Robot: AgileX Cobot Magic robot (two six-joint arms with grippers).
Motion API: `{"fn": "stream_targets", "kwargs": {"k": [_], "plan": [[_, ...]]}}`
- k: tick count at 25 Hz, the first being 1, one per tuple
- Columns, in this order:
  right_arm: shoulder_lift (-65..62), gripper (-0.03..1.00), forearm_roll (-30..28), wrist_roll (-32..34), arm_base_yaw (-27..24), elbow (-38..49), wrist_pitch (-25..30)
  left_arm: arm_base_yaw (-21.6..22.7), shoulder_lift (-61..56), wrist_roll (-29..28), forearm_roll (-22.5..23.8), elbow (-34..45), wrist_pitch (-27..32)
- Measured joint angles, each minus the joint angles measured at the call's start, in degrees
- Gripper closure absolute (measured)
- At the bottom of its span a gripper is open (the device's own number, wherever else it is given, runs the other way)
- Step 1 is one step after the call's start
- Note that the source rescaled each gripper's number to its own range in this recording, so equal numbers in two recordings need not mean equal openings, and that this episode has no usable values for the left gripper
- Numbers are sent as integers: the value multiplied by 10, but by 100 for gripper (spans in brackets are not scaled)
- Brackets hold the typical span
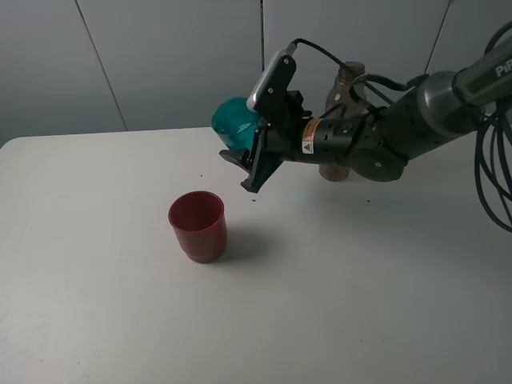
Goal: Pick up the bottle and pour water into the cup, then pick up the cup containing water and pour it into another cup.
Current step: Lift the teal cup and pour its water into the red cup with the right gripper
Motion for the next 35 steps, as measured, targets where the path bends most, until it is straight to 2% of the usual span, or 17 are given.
{"fn": "stream_targets", "kwargs": {"k": [12, 35], "plan": [[-1, 95, 1, -82, 41, 0, 29, 0, 0, 0, 0, 0, 0], [-1, 95, 0, -208, 47, 0, 37, 0, 0, 0, 0, 0, 0]]}}
